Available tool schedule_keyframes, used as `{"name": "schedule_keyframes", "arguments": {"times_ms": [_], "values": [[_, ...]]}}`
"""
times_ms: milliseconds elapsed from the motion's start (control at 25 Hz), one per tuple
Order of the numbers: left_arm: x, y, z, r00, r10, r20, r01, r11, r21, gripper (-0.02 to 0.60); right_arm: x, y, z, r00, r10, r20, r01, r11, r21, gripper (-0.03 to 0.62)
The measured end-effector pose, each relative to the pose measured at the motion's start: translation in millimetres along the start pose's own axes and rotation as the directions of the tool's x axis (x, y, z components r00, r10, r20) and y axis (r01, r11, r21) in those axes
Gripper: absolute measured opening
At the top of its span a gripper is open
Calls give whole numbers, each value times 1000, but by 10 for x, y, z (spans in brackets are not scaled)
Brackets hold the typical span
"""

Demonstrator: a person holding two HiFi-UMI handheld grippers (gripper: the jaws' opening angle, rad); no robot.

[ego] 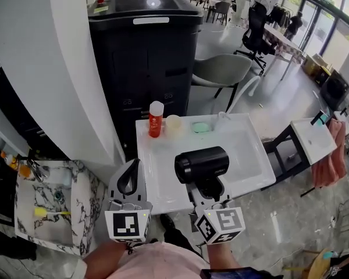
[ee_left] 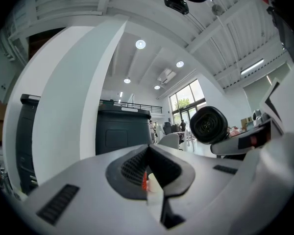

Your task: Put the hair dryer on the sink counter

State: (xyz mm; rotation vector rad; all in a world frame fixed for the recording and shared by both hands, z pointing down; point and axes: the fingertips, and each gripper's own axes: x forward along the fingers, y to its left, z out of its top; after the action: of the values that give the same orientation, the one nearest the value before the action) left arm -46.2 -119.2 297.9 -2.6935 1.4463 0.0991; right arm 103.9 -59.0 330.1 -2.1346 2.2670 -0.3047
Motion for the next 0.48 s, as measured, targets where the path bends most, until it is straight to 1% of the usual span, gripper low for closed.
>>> {"name": "schedule_keyframes", "arguments": {"times_ms": [160, 480], "values": [[192, 71, -96, 999, 33, -23, -33, 999, 20, 9, 277, -112, -25, 999, 29, -27, -29, 1000, -1, 251], [497, 186, -196, 994, 101, -40, -101, 995, -5, 9, 761, -238, -172, 992, 86, -93, -86, 996, 1, 252]]}}
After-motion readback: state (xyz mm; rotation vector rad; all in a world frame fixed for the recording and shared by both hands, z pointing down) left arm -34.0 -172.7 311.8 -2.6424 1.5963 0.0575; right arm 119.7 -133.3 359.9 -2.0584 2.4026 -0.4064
